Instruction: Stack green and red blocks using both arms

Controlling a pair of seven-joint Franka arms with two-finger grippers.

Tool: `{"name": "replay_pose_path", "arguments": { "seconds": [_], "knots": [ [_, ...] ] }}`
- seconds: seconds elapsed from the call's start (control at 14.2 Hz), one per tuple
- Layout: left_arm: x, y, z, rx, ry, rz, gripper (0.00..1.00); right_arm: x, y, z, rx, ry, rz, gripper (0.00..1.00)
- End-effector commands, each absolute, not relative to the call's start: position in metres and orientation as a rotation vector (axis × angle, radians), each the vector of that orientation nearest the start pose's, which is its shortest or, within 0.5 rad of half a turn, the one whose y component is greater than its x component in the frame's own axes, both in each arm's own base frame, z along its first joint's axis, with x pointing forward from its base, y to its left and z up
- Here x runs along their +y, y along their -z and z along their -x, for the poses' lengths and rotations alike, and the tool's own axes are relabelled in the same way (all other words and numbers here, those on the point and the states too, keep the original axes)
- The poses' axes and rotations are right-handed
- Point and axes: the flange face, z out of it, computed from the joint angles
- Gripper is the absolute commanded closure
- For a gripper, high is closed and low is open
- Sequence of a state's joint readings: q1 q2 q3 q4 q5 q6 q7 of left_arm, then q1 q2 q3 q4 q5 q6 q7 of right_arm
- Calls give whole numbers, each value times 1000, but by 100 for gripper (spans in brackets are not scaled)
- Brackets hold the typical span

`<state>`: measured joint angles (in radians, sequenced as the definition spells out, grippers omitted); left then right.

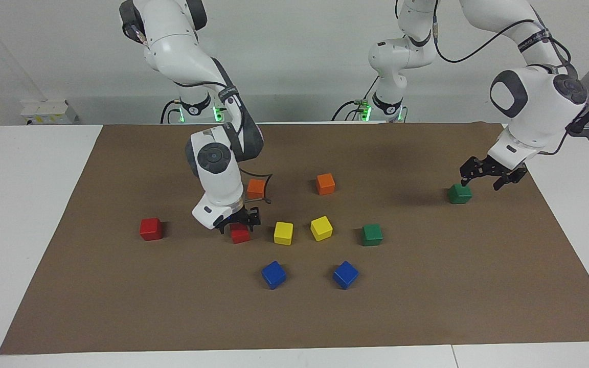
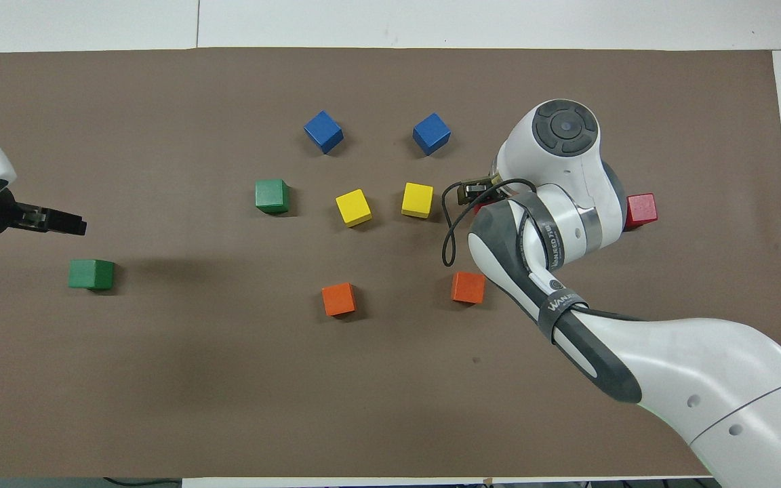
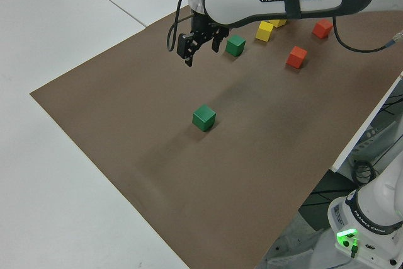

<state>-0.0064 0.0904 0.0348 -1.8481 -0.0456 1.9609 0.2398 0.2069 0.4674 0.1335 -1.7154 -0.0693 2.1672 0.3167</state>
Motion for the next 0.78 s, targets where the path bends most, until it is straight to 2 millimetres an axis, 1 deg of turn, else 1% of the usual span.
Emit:
{"name": "replay_pose_path", "arguments": {
  "seconds": [0.0, 0.07, 0.14, 0.21, 0.28, 0.35, 0.42, 0.49, 0.57, 0.64, 0.71],
  "knots": [
    [-77, -470, -609, 191, 41, 3186, 0, 210, -320, -627, -58, -28, 3159, 92],
    [-109, -465, -610, 172, 68, 3189, 0, 206, -325, -626, -58, -47, 3166, 100],
    [-139, -459, -607, 166, 76, 3192, 0, 199, -333, -627, -82, -76, 3175, 100],
    [-162, -452, -605, 155, 80, 3195, 0, 187, -353, -626, -125, -95, 3180, 100],
    [-182, -443, -606, 156, 87, 3197, 0, 171, -368, -624, -134, -119, 3187, 100],
    [-200, -435, -606, 161, 93, 3196, 0, 153, -390, -620, -110, -117, 3191, 100],
    [-215, -424, -604, 182, 85, 3192, 0, 135, -411, -615, -96, -122, 3198, 100],
    [-219, -412, -606, 187, 79, 3188, 0, 120, -429, -610, -107, -136, 3202, 100],
    [-223, -399, -609, 195, 71, 3182, 0, 97, -445, -607, -122, -149, 3203, 100],
    [-239, -380, -607, 230, 49, 3178, 0, 69, -454, -605, -121, -171, 3196, 100],
    [-250, -364, -606, 252, 41, 3171, 0, 39, -457, -603, -118, -198, 3182, 100]
  ]
}}
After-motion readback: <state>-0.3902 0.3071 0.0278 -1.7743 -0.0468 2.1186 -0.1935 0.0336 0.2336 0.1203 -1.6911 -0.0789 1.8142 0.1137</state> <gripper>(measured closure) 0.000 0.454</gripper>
